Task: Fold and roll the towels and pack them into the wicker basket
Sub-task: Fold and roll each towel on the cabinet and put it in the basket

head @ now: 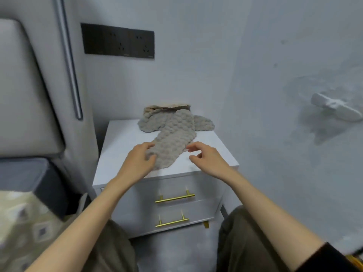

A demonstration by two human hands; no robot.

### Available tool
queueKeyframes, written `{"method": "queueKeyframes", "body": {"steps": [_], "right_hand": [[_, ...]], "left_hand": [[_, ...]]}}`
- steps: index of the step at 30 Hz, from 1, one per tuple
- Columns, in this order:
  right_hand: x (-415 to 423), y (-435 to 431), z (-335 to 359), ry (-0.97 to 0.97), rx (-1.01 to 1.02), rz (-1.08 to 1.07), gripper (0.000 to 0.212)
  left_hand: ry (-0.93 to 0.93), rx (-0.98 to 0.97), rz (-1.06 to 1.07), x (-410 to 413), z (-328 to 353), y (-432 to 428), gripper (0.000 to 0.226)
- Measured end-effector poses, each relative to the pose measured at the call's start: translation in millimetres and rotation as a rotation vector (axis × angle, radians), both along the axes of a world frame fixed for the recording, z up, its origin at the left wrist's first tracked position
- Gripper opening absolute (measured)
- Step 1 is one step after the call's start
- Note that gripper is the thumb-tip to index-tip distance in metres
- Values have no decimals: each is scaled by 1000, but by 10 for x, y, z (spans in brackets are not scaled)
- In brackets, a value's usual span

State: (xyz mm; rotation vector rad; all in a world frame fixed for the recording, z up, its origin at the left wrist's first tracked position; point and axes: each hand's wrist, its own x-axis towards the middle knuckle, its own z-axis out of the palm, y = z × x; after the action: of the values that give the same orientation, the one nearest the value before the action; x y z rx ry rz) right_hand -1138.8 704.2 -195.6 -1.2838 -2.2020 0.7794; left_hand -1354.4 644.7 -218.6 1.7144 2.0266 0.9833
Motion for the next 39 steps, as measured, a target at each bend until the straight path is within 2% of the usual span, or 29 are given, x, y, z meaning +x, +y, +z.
{"method": "queueKeyframes", "body": {"steps": [3, 5, 7, 9, 11, 16, 18, 20, 24, 27, 29, 32, 34, 35, 37, 39], "right_hand": [[-193, 196, -192, -43, -39, 11, 39], [-266, 308, -315, -80, -34, 10, 42], [-304, 418, -434, -106, 10, 8, 42], [-311, 511, -532, -137, 72, 4, 43], [-304, 573, -587, -161, 113, -13, 44], [-329, 707, -608, -214, 233, -9, 31], [-314, 733, -596, -242, 275, -8, 21], [-264, 744, -571, -259, 310, 5, 16], [-100, 693, -502, -324, 274, 61, 28], [72, 628, -466, -475, 166, 46, 32], [204, 575, -419, -572, 70, 43, 27], [352, 501, -355, -625, -88, 84, 26], [379, 483, -304, -628, -169, 95, 30], [411, 480, -288, -613, -192, 82, 30], [422, 511, -271, -532, -164, 17, 20], [425, 585, -271, -434, -38, -66, 18]], "left_hand": [[65, -46, 2, -112, -137, 218, 53], [114, -120, -27, -130, -195, 341, 69], [234, -184, -70, -107, -249, 448, 81], [355, -217, -98, -62, -294, 521, 81], [392, -192, -114, -30, -311, 562, 72], [529, 24, -61, -14, -295, 598, 18], [415, 68, -2, -23, -261, 598, 16], [213, 98, 67, -58, -207, 597, 20], [-224, 98, 162, -155, -91, 573, 23], [-371, 85, 288, -282, -98, 562, 24], [-288, 40, 334, -361, -138, 538, 25], [77, -122, 322, -388, -250, 478, 24], [223, -197, 301, -362, -311, 441, 16], [238, -206, 286, -315, -318, 430, 19], [217, -184, 249, -275, -316, 433, 40], [191, -166, 207, -243, -326, 469, 57]]}}
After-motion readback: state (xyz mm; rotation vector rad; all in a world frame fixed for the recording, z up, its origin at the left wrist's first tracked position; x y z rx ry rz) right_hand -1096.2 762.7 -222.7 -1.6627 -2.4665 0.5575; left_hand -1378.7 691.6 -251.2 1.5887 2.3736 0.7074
